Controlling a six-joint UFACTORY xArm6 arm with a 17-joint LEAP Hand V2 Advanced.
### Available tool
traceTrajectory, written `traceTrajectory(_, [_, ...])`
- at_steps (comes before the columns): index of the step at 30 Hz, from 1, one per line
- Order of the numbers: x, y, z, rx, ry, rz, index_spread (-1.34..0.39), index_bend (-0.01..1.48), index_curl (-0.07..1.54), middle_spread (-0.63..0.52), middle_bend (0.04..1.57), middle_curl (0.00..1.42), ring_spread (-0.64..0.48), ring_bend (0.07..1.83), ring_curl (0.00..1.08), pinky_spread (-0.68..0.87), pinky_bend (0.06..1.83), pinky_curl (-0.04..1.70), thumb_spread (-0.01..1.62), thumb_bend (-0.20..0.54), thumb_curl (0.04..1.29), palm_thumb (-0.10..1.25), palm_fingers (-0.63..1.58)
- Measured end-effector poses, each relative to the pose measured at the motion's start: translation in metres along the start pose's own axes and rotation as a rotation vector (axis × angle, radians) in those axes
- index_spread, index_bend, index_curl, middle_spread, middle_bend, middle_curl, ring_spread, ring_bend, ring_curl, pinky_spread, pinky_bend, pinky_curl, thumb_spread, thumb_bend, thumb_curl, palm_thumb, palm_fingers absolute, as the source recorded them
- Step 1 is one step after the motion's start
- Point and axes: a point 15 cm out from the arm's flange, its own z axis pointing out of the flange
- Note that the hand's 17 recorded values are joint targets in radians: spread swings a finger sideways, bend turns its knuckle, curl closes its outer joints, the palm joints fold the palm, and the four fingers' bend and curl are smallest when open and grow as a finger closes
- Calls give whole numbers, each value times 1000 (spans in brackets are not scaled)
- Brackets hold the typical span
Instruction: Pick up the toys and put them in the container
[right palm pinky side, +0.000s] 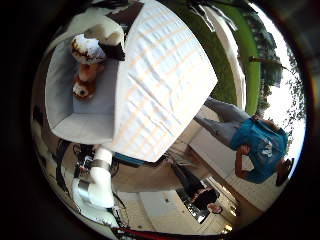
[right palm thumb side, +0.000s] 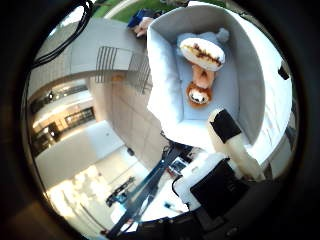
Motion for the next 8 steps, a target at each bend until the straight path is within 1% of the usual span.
traceTrajectory(3, [6, 16, -8, 6, -9, 21, -489, 138, 368, 163, 141, 388, 309, 533, 351, 447, 788, 491, 1136, -29, 472, 798, -85])
traceTrajectory(8, [17, 69, -13, -77, -49, 99, -449, 156, 331, 164, 148, 350, 310, 502, 335, 454, 742, 450, 1141, -31, 457, 787, -64])
